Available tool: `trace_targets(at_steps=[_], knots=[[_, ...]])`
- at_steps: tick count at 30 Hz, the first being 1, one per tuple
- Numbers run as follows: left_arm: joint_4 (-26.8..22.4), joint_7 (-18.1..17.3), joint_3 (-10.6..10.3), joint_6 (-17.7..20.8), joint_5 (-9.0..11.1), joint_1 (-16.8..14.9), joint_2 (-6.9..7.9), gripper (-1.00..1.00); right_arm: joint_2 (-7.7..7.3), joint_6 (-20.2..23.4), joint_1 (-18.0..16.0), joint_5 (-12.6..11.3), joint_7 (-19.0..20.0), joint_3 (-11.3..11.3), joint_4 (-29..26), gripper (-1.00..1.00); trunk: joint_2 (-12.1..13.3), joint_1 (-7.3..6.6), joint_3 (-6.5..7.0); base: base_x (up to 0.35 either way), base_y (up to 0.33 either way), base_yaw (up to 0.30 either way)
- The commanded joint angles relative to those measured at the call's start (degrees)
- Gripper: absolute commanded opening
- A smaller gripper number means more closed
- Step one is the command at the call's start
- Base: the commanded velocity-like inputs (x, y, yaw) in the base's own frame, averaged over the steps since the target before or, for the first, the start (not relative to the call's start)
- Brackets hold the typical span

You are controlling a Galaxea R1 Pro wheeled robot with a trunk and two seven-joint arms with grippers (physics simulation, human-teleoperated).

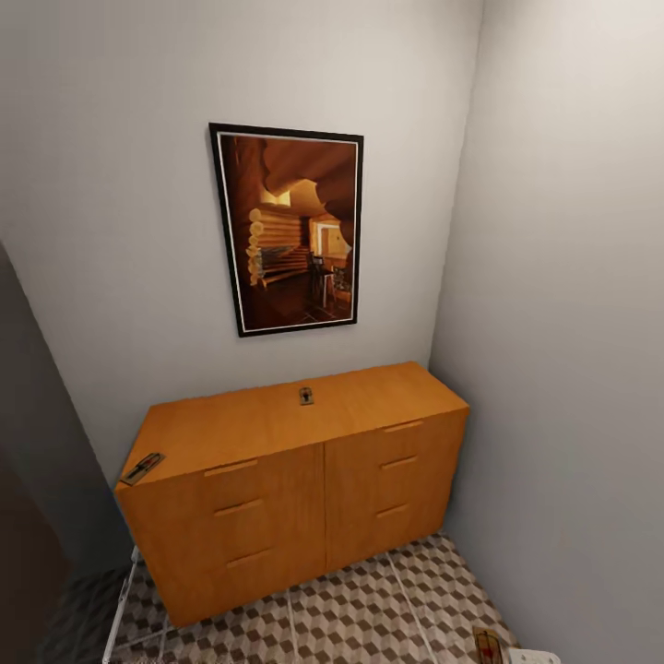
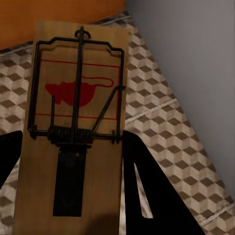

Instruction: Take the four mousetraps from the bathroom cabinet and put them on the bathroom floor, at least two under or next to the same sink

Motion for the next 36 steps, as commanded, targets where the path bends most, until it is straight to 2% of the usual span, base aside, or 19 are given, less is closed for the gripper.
trace_targets(at_steps=[1,36], knots=[[0.3,-0.6,0.0,-0.3,0.3,-0.1,0.01,-1.0,0.0,-0.3,0.0,-0.6,0.1,0.5,0.2,-1.0,0.0,0.02,-0.02,0.0,0.0,0.255],[0.3,0.4,0.1,-0.2,0.3,-0.1,0.37,-1.0,0.0,-0.3,0.0,-0.7,0.1,0.5,0.2,-1.0,0.0,0.02,-0.02,0.0,0.0,0.255]])
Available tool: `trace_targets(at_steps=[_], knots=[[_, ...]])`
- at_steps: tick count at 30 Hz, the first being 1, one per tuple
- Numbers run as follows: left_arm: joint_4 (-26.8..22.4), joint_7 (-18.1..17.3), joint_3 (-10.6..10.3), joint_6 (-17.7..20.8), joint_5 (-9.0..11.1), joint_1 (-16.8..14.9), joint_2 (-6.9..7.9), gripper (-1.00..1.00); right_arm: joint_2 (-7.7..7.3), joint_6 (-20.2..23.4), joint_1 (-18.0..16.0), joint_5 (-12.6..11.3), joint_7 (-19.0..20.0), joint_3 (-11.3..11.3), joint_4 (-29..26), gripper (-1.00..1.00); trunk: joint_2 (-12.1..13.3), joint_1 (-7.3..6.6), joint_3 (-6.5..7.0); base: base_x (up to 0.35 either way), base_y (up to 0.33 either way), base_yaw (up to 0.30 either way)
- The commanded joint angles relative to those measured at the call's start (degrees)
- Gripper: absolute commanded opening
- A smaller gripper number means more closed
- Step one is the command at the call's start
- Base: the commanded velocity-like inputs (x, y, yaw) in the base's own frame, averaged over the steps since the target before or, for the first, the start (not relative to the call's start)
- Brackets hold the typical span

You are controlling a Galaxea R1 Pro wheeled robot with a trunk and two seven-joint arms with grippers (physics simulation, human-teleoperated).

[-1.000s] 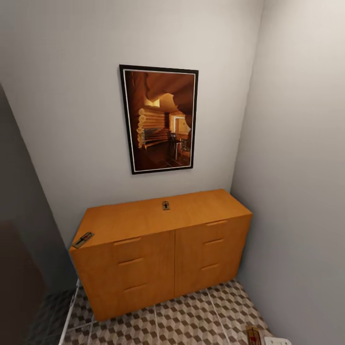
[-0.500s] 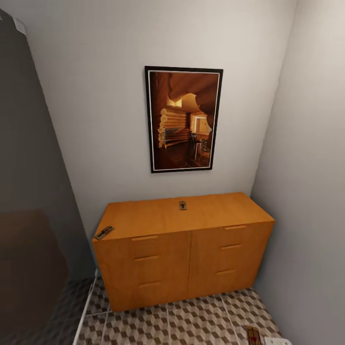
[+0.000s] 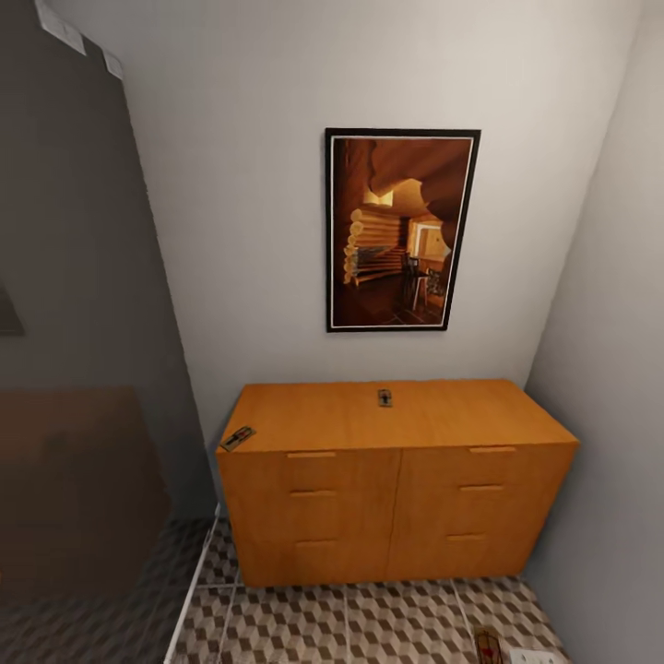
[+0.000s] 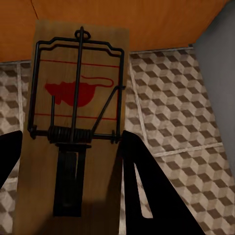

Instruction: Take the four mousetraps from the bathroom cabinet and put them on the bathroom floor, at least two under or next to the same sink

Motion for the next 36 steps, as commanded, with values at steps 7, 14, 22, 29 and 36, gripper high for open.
trace_targets(at_steps=[7,14,22,29,36], knots=[[0.3,-0.2,0.1,-0.4,0.2,-0.1,0.37,-1.0,0.0,-0.3,0.0,-0.7,0.1,0.5,0.2,-1.0,0.0,0.02,-0.02,0.0,0.0,0.255],[0.3,-0.1,0.0,-0.4,0.1,-0.1,0.29,-1.0,0.04,-0.3,0.0,-0.9,0.1,0.6,0.2,-1.0,0.0,0.02,-0.02,0.0,0.0,0.255],[0.3,-0.2,0.0,-0.3,0.1,-0.1,0.14,-1.0,0.09,-0.3,0.0,-0.9,0.1,0.6,0.2,-1.0,0.0,0.02,-0.02,0.0,0.0,0.255],[0.3,-0.4,0.0,-0.4,0.2,-0.1,0.21,-1.0,0.09,-0.3,0.0,-0.9,0.1,0.6,0.2,-1.0,0.0,0.02,-0.02,0.0,0.0,0.255],[0.3,-0.7,-0.1,-0.4,0.1,-0.1,-0.08,-1.0,0.09,-0.3,0.0,-0.8,0.1,0.6,0.2,-1.0,0.0,0.02,-0.02,0.0,0.0,0.255]])
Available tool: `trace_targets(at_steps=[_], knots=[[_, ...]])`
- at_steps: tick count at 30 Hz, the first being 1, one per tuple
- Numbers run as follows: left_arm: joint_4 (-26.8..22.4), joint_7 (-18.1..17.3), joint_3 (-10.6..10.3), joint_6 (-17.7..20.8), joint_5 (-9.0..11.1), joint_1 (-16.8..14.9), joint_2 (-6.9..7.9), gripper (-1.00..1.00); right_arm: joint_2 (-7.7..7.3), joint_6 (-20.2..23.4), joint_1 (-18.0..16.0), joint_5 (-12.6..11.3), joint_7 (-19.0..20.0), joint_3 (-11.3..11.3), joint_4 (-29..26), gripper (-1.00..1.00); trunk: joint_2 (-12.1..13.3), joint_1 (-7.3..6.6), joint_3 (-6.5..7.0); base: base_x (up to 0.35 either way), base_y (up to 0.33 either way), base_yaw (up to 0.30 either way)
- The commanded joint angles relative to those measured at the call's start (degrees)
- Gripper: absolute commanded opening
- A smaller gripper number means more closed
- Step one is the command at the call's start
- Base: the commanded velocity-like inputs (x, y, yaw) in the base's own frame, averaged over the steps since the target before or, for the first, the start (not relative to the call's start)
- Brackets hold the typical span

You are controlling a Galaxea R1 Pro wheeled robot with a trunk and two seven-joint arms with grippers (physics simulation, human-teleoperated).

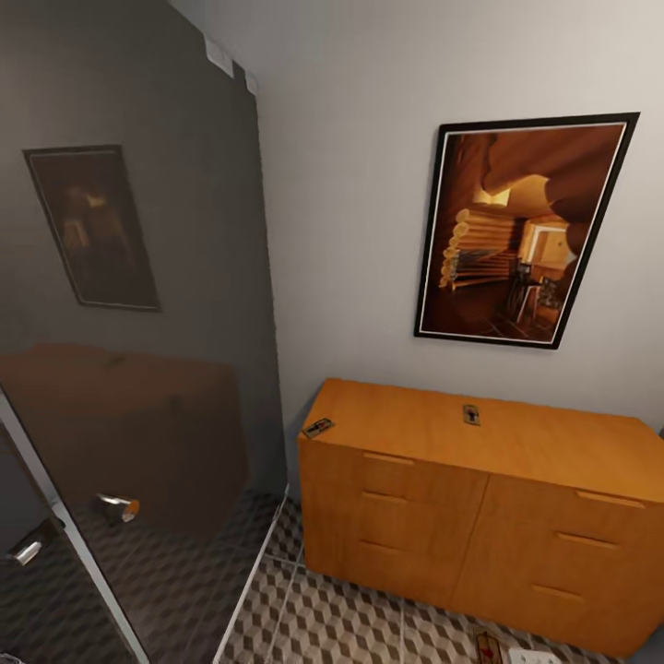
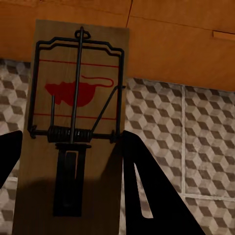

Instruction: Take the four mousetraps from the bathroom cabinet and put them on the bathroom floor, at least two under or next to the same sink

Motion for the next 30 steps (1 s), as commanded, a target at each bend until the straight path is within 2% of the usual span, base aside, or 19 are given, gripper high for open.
trace_targets(at_steps=[1,9,20,30], knots=[[0.3,-0.4,0.0,-0.3,0.2,-0.1,-0.02,-1.0,0.01,-0.3,0.0,-0.6,0.1,0.5,0.2,-1.0,0.0,0.02,-0.02,0.0,0.0,0.255],[0.3,-0.1,0.1,-0.4,0.2,-0.1,-0.09,-1.0,0.01,-0.3,0.0,-0.6,0.1,0.5,0.2,-1.0,0.0,0.02,-0.02,-0.03,0.0,0.255],[0.3,-0.2,0.0,-0.4,0.2,-0.1,-0.14,-1.0,0.01,-0.3,0.0,-0.5,0.1,0.5,0.2,-1.0,0.0,0.02,-0.02,-0.281,0.061,0.255],[0.3,0.0,0.0,-0.4,0.2,-0.1,-0.14,-1.0,0.01,-0.3,0.0,-0.5,0.1,0.4,0.2,-1.0,0.0,0.02,-0.02,-0.037,0.011,0.255]])
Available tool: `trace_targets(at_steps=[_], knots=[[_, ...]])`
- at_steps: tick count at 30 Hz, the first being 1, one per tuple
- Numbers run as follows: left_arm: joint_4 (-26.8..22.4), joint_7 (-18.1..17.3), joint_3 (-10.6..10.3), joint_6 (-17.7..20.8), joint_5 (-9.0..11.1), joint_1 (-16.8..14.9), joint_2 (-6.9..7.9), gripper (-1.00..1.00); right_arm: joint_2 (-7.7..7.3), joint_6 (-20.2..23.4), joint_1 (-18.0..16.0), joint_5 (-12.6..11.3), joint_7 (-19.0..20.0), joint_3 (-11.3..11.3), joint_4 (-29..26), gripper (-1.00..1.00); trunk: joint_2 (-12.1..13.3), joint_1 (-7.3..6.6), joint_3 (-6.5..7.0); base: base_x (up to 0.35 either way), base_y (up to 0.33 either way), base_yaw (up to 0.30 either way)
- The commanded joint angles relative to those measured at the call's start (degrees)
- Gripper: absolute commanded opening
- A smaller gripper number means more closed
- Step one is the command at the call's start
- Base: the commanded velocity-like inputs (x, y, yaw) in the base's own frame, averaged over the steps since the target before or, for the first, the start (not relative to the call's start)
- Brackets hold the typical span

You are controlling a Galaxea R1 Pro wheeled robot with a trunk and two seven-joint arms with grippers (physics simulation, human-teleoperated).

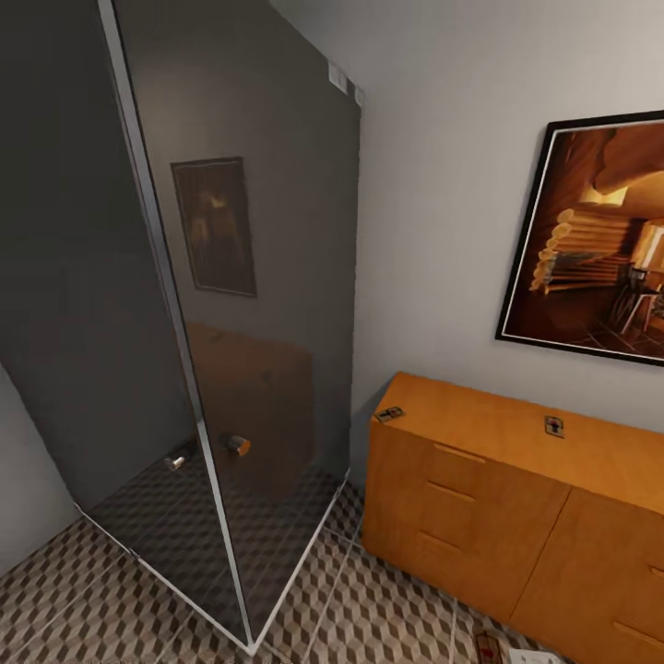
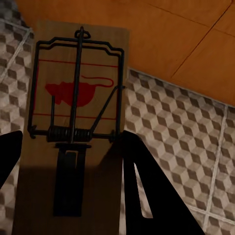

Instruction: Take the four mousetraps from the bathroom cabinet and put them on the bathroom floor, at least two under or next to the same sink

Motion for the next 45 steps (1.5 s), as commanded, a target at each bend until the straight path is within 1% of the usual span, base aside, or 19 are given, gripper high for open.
trace_targets(at_steps=[1,19,26,45], knots=[[0.3,-0.4,0.0,-0.3,0.2,-0.1,0.0,-1.0,0.01,-0.3,0.0,-0.6,0.1,0.5,0.2,-1.0,0.0,0.02,-0.02,-0.003,0.001,0.255],[0.3,-0.3,0.1,-0.3,0.2,-0.1,0.26,-1.0,0.01,-0.3,0.0,-0.6,0.1,0.5,0.2,-1.0,0.0,0.02,-0.02,0.0,0.0,0.255],[0.3,-0.3,0.0,-0.3,0.2,-0.1,0.0,-1.0,0.01,-0.3,0.0,-0.6,0.1,0.6,0.2,-1.0,0.0,0.02,-0.02,0.0,0.0,0.255],[0.3,-0.3,0.1,-0.3,0.2,-0.1,0.09,-1.0,0.01,-0.3,0.0,-0.6,0.1,0.6,0.2,-1.0,0.0,0.02,-0.02,0.0,0.0,0.255]])
